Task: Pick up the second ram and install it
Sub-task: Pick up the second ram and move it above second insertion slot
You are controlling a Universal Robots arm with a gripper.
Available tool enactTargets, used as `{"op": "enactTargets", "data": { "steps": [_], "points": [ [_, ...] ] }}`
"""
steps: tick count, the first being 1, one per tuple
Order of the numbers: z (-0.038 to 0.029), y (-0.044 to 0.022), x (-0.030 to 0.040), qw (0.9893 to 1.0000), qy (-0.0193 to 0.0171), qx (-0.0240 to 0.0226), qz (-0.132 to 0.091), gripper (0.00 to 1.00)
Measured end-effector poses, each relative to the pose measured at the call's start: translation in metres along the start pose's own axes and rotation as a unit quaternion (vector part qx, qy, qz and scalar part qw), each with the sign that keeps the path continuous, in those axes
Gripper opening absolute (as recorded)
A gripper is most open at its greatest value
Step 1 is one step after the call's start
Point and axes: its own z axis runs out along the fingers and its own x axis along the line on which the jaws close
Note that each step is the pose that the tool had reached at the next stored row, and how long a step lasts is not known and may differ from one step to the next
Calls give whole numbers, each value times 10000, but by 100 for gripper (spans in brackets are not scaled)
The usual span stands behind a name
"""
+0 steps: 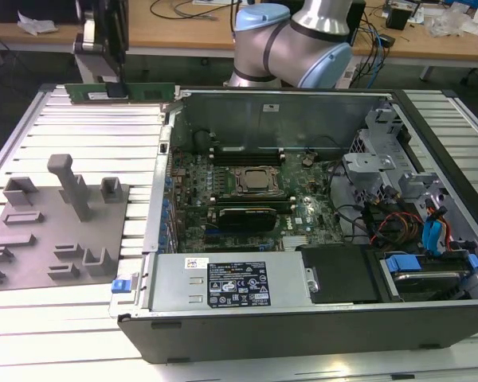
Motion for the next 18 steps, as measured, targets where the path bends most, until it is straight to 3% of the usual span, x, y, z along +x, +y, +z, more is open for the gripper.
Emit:
{"op": "enactTargets", "data": {
  "steps": [10,18],
  "points": [
    [-10,-283,-91,10000,0,-6,0,14],
    [-14,-465,-146,10000,0,-11,0,14]
  ]
}}
